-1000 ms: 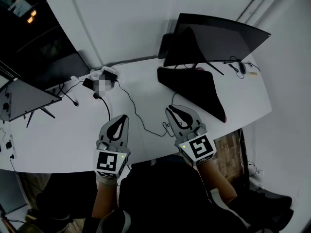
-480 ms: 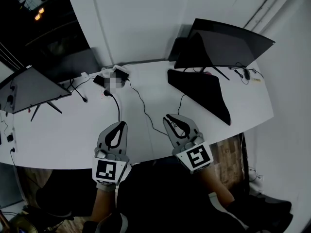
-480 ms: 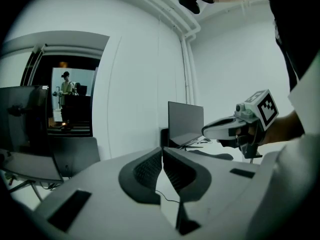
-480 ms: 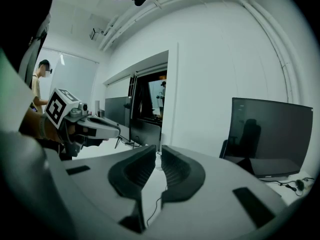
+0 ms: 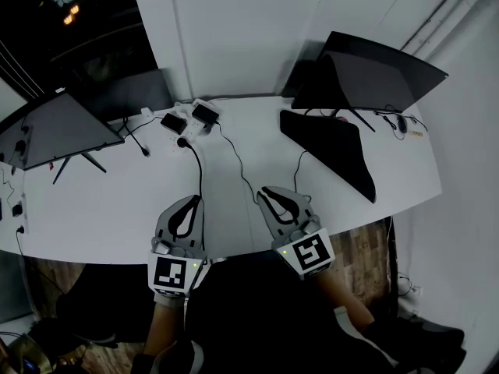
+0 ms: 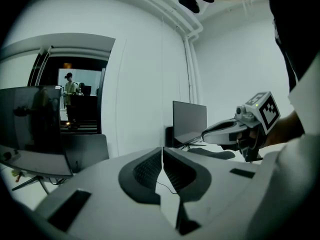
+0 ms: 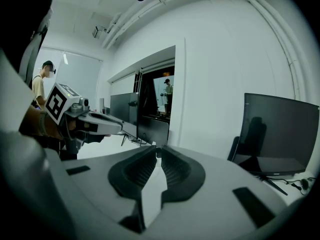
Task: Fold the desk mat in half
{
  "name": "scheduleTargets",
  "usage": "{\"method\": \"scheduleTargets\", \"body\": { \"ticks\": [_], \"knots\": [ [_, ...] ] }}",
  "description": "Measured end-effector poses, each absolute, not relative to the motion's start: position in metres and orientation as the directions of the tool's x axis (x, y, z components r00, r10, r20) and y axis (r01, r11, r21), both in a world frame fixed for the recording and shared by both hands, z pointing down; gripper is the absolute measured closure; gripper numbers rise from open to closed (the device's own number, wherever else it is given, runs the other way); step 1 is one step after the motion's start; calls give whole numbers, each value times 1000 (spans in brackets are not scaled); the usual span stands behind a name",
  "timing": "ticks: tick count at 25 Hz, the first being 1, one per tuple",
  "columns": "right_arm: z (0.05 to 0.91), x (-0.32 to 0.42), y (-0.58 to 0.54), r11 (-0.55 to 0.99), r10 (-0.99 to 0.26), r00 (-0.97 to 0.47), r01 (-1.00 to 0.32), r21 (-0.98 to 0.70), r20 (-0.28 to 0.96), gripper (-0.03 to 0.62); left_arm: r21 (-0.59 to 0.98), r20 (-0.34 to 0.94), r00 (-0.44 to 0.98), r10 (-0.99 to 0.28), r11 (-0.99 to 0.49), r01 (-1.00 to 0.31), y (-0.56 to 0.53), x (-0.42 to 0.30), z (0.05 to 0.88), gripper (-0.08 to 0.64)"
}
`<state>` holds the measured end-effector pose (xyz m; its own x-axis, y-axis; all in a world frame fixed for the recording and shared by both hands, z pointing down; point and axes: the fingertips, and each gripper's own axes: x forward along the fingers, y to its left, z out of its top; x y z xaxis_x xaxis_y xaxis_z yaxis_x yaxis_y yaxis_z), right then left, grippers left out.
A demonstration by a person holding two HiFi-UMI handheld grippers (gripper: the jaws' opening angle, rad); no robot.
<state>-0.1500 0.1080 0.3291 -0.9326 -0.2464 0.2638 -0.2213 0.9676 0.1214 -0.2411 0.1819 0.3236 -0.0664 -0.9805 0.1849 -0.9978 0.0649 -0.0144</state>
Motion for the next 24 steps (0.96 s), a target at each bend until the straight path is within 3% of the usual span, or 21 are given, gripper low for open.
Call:
{"method": "scheduleTargets", "body": {
  "ticks": [24],
  "knots": [
    [338,-150,127,961,-271,-912,-235,149,308,549,3,199,-42,-979,43,-999,198,-243,338,559]
  ]
}}
